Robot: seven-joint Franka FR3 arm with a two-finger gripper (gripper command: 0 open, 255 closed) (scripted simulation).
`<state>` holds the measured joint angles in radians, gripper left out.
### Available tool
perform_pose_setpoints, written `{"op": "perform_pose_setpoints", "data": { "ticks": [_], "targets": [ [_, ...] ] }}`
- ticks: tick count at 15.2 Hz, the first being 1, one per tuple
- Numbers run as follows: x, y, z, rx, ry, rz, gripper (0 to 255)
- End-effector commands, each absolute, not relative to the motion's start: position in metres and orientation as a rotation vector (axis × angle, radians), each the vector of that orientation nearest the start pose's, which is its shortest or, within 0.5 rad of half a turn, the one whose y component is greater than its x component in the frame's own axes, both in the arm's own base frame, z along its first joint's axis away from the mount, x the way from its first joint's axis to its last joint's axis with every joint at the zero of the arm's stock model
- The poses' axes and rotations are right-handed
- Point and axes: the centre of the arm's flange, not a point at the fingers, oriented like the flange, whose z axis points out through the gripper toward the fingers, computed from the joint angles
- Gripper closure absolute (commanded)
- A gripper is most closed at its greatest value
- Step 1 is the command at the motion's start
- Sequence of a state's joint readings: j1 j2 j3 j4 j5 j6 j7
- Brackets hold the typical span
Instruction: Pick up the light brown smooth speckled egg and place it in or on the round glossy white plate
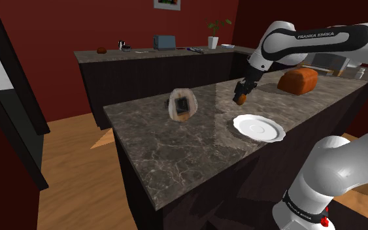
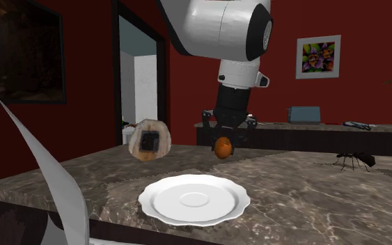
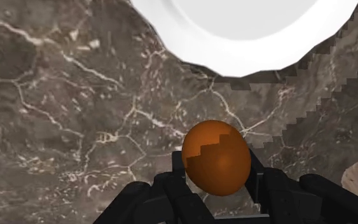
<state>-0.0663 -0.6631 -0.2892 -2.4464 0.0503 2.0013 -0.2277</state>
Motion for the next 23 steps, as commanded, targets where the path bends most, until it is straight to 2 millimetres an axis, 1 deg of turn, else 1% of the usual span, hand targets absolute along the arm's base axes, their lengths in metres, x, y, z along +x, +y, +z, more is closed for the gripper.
{"op": "perform_pose_setpoints", "data": {
  "ticks": [1,6,7,17,18,23],
  "targets": [
    [0.352,-0.142,0.547,-2.95,0.152,-0.367,255],
    [0.352,-0.142,0.573,-2.95,0.152,-0.367,255],
    [0.351,-0.142,0.575,-2.95,0.152,-0.367,255],
    [0.232,-0.086,0.578,-2.95,0.152,-0.367,255],
    [0.215,-0.078,0.578,-2.95,0.152,-0.367,255],
    [0.215,-0.078,0.552,-2.95,0.152,-0.367,255]
  ]
}}
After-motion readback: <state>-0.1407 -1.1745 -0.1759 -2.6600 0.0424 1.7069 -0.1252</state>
